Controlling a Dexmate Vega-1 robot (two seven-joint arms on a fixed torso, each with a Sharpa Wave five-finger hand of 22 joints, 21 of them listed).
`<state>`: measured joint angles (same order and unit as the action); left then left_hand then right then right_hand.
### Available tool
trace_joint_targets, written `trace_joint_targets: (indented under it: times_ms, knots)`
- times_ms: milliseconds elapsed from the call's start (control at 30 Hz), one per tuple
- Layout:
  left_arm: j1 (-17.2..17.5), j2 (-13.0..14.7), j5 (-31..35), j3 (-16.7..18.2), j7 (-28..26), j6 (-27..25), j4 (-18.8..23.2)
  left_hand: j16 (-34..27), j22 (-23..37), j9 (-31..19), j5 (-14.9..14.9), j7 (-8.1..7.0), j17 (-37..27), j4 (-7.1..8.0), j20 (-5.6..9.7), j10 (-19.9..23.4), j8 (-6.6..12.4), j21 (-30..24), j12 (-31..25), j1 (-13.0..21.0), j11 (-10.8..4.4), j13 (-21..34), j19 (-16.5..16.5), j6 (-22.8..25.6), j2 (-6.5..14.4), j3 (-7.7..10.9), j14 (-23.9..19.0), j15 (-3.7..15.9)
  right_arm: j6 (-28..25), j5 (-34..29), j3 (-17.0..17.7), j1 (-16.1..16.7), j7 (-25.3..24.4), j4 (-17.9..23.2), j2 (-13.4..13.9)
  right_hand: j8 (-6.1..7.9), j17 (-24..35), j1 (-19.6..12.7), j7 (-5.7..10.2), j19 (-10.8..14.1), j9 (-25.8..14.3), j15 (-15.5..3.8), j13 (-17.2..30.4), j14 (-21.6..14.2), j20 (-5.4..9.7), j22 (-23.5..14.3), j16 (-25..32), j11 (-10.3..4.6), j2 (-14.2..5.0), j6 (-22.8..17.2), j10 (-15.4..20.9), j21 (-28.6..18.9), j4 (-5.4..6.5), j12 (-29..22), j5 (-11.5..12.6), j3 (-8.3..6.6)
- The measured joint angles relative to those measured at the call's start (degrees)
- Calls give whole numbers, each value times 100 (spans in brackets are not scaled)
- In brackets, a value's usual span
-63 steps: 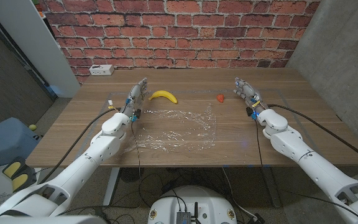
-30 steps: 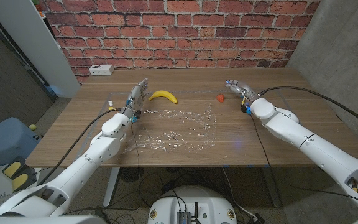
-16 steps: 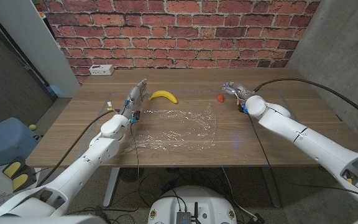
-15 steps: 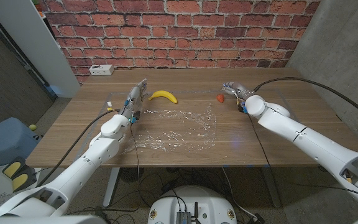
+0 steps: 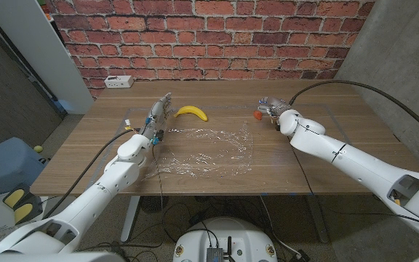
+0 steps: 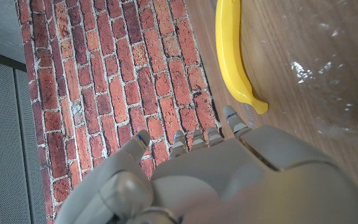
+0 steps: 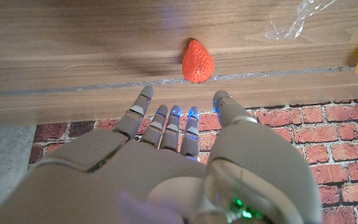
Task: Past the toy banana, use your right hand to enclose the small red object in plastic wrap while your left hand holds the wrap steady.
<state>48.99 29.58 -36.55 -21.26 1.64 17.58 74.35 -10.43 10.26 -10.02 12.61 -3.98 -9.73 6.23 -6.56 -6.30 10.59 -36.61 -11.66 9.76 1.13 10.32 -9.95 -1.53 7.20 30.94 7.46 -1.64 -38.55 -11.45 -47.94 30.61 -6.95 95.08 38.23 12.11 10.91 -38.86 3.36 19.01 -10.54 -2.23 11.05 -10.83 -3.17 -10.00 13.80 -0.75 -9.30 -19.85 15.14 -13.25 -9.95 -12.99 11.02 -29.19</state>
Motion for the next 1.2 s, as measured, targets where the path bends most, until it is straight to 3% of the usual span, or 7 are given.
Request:
trace_joint_targets:
  times_ms: [233,267,633,833,933,1033,1200]
  knots:
    - [22,8,-4,17,0,0,-1,0,0,0,0,0,0,0,0,0,0,0,0,0,0,0,0,0,0,0,0,0,-188,-341,-79,-48,92,-26,-28,0,0,-276,64,170,0,17,0,-178,30,0,44,-96,62,-127,96,-1,-25,35,-44,-25]
    - [26,13,-11,19,-5,0,0,0,0,0,0,0,0,0,0,0,0,0,0,0,0,0,0,0,0,0,0,0,-205,-386,-288,-192,108,-154,-131,0,0,-365,76,180,0,-13,0,-210,41,0,44,-102,78,-139,102,-1,-25,35,-44,-25]
    - [85,51,-29,57,-70,-12,58,0,0,1,0,0,0,-17,1,0,0,0,0,0,0,0,0,0,0,-13,0,0,-253,-716,-582,-437,297,-499,-337,0,16,-674,114,323,1,-12,-1,-474,40,-13,128,-204,145,-237,205,-53,-49,35,-87,0]
    - [100,69,-36,69,-95,-43,82,0,0,1,0,0,0,-38,1,0,0,35,0,0,0,0,0,0,0,8,0,0,-221,-816,-673,-519,387,-671,-426,0,44,-951,132,529,1,-5,0,-692,83,-28,228,-244,206,-422,332,-96,-50,35,-87,1]
    - [101,76,-36,73,-101,-53,89,0,0,1,0,0,0,-38,-20,0,0,45,0,0,0,0,21,0,0,8,0,0,-215,-877,-722,-556,426,-751,-472,79,75,-1126,175,612,1,-18,0,-859,120,-28,319,-274,252,-673,512,-118,-55,35,-87,60]
    - [101,80,-39,73,-109,-85,90,0,-1,1,0,0,0,-38,-20,0,0,45,0,0,0,0,21,0,0,8,0,0,-215,-917,-771,-587,444,-838,-522,116,137,-1329,176,816,1,-18,0,-1076,128,-55,445,-293,258,-928,693,-188,-27,0,-87,144]
    - [89,90,-41,73,-110,-119,91,0,-1,1,0,0,0,-38,-20,-23,0,45,0,0,23,0,21,0,0,8,0,0,-252,-1017,-823,-606,435,-937,-584,147,532,-1792,184,1390,1,-48,29,-1941,343,-130,1103,-363,190,-1501,1170,-483,-8,-54,-87,375]
